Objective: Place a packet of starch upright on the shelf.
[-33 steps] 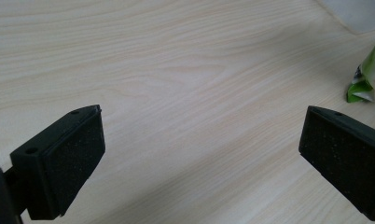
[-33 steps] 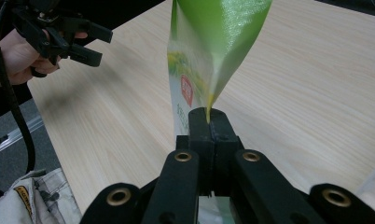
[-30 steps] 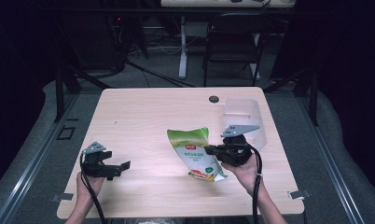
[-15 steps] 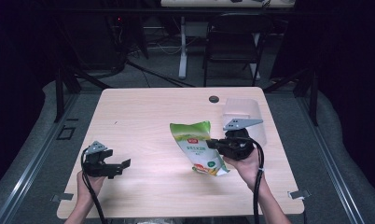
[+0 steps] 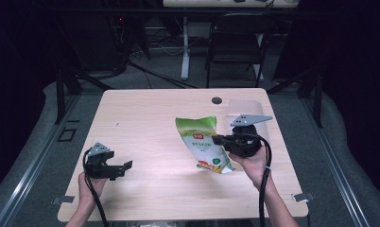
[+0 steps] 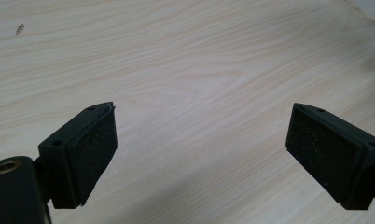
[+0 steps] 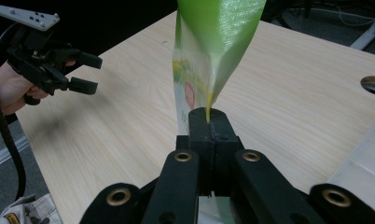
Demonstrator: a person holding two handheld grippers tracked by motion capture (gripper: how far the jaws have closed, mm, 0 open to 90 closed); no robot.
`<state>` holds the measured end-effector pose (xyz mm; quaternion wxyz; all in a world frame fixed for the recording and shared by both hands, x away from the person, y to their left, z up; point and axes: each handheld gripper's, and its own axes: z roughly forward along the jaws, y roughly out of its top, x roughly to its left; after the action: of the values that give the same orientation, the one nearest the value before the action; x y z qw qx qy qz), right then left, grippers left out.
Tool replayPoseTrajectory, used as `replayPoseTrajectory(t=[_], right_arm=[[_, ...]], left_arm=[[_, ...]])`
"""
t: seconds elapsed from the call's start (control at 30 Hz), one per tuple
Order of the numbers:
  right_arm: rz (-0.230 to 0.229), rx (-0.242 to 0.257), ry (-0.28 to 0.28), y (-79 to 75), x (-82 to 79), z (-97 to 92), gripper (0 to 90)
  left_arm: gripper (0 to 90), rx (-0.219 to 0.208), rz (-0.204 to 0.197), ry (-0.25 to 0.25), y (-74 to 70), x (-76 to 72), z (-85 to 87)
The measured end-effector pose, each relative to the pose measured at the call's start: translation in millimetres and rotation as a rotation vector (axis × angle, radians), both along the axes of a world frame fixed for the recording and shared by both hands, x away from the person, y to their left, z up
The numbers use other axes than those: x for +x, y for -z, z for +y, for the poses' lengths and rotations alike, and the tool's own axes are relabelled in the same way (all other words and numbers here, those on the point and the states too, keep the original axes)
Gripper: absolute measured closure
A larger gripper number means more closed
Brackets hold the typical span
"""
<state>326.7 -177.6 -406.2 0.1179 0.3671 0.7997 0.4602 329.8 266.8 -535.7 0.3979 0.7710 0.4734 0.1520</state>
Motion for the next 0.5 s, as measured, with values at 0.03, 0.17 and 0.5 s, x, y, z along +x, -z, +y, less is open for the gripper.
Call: replayPoseTrajectory(t=[0.03,0.17,0.5], right_arm=[[-0.002,0.005,0.002,-1.5,0.6,-0.6,90.0],[-0.01,0.003,0.005,-7.0,3.6,-1.9,90.0],[-0.034,-0.013,0.022,-24.0,11.6,-3.3,90.0]], left_arm=[[8.9,0.0,0.0,0.0,0.0,0.0,0.0],[8.9,-0.004,-0.025,-0.017,-2.0,-1.4,1.3],[8.9,-0.009,-0.013,-0.023,-0.6,0.0,4.2]])
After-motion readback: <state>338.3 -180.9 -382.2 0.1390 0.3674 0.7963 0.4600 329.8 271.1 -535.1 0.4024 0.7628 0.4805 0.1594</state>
